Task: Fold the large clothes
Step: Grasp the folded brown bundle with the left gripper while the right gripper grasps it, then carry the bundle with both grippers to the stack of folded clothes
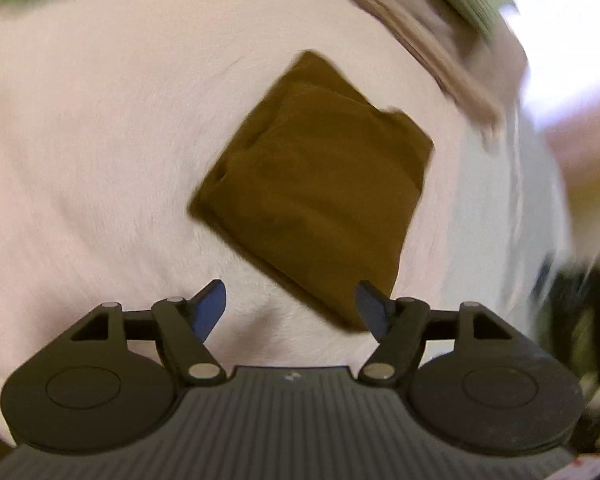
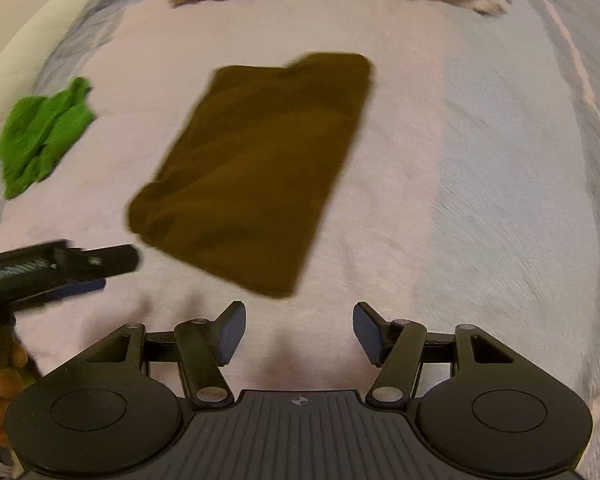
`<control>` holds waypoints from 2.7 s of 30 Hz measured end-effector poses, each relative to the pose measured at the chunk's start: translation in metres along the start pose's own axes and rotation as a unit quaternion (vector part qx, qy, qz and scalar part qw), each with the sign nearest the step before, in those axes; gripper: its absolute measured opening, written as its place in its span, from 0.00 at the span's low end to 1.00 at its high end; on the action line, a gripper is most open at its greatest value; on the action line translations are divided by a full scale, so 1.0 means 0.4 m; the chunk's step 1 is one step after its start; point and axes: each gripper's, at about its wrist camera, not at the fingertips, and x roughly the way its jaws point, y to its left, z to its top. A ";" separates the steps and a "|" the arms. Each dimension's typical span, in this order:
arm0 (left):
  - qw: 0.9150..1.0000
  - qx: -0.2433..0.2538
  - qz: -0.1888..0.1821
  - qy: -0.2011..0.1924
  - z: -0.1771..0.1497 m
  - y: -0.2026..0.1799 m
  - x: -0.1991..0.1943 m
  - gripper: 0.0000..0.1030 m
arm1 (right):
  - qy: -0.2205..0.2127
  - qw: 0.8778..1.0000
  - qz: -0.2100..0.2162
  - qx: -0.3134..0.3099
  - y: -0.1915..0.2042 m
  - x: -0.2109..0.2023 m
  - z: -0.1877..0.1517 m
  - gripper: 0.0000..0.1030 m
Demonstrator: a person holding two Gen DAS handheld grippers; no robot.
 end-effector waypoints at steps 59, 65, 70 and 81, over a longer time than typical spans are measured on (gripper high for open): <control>0.970 -0.184 -0.115 -0.112 0.056 0.630 -0.124 0.28 | 0.195 0.867 0.436 -0.142 0.300 0.604 0.296 0.44; 0.982 -0.125 -0.098 -0.100 0.095 0.587 -0.148 0.17 | 0.169 0.874 0.435 -0.134 0.291 0.558 0.259 0.12; 0.989 -0.054 -0.112 -0.084 0.160 0.498 -0.199 0.16 | 0.109 0.896 0.421 -0.095 0.235 0.423 0.207 0.12; 0.963 0.167 -0.207 0.041 0.256 -0.038 -0.262 0.16 | -0.093 0.924 0.354 0.111 -0.094 -0.113 -0.007 0.12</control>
